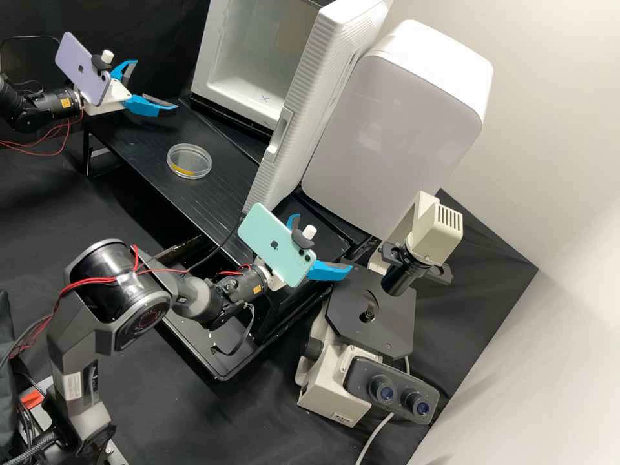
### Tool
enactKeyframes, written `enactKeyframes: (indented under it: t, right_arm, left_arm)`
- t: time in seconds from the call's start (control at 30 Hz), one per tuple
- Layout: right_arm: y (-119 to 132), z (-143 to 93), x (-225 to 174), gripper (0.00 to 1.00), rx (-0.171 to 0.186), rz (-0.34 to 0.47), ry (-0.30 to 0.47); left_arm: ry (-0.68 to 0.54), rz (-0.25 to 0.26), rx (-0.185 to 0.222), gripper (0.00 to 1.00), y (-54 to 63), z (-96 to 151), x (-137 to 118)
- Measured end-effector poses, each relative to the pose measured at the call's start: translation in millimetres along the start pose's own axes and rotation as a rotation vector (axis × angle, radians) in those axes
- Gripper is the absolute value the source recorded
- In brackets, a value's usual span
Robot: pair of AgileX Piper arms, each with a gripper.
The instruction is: Place the petri dish in the incubator
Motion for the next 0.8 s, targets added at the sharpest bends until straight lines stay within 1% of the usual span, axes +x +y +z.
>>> enactKeyframes:
  t: [0.43, 0.5, 0.63, 0.7, 0.8]
  right_arm:
    - [0, 0, 0, 1.00, 0.000, 0.000, 0.000]
    - [0, 0, 0, 1.00, 0.000, 0.000, 0.000]
    - [0, 0, 0, 1.00, 0.000, 0.000, 0.000]
    - [0, 0, 0, 1.00, 0.000, 0.000, 0.000]
    - [0, 0, 0, 1.00, 0.000, 0.000, 0.000]
  left_arm:
    - [-0.004, -0.001, 0.001, 1.00, -0.2, 1, 0]
    - [-0.012, 0.001, -0.011, 1.00, 0.7, 3, -2]
    - [-0.071, 0.011, -0.030, 1.00, 6.1, 15, -13]
    - [-0.111, 0.010, -0.019, 1.00, 7.0, 23, -22]
    - [-0.185, 0.028, -0.013, 1.00, 9.6, 33, -38]
